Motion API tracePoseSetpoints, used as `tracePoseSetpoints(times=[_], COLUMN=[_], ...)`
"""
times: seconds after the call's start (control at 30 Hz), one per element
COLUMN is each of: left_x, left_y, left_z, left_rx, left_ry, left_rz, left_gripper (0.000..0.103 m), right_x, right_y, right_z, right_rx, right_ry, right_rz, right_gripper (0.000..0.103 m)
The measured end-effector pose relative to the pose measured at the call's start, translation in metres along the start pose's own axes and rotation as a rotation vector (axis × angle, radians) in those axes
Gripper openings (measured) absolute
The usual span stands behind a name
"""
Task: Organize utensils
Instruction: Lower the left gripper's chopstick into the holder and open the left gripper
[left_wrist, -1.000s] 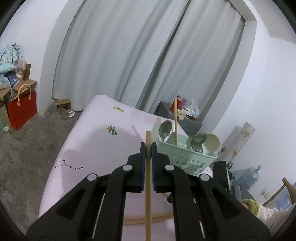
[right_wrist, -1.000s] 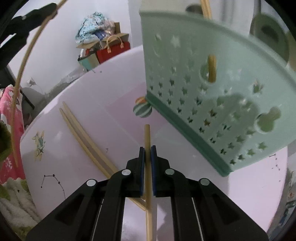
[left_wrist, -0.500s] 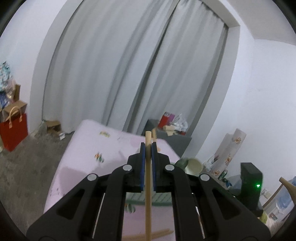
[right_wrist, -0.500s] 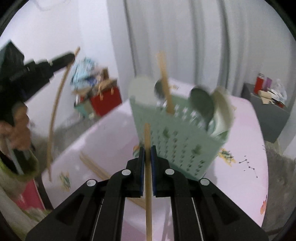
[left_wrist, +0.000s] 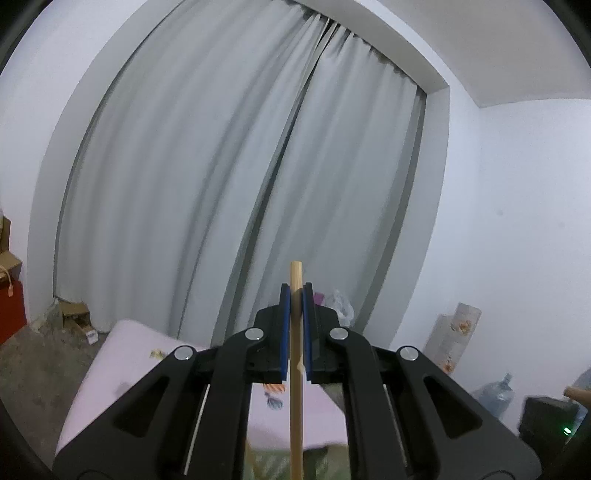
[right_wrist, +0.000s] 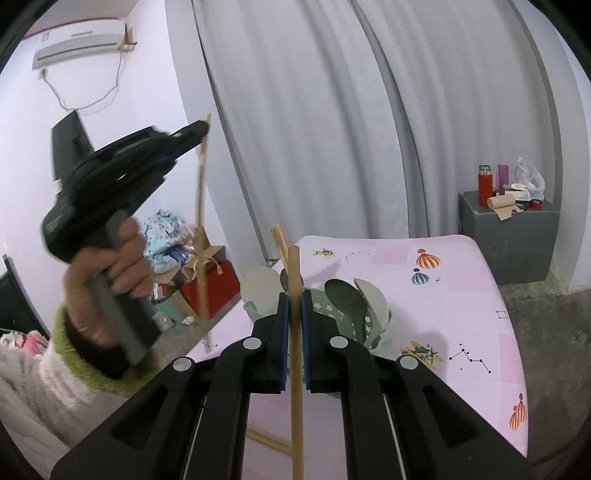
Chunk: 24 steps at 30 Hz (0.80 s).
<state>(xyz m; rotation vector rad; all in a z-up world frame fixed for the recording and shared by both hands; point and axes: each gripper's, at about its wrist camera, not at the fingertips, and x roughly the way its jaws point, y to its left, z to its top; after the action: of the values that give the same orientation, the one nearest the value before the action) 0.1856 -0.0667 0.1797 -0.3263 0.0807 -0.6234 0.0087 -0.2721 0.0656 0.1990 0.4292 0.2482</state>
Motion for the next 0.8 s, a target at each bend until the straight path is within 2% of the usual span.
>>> tracePoseSetpoints(times=[0.2,0.47,0.8], left_x=[0.039,0.072,0.102], left_y=[-0.025,-0.033,-0.042], left_z=[-0.010,-0.035,-0.053], left_rx=[0.071,0.140,0.187], left_ry=[-0.054,-0.083,-0.037], left_rz=[0.051,0.151,0.192], left_gripper=[0.005,0.005,0.005], right_x=[-0.003,-0.005,-0.006], right_y=[-0.022,-0.038,-0.049], right_z=[-0.001,-0.004,-0.009], right_rx=[0.047,0.081,0.105], right_ry=[-0.014,-0.021,-0.016], right_rz=[0.008,0.008,0.006], right_gripper=[0.007,0.007,0.007])
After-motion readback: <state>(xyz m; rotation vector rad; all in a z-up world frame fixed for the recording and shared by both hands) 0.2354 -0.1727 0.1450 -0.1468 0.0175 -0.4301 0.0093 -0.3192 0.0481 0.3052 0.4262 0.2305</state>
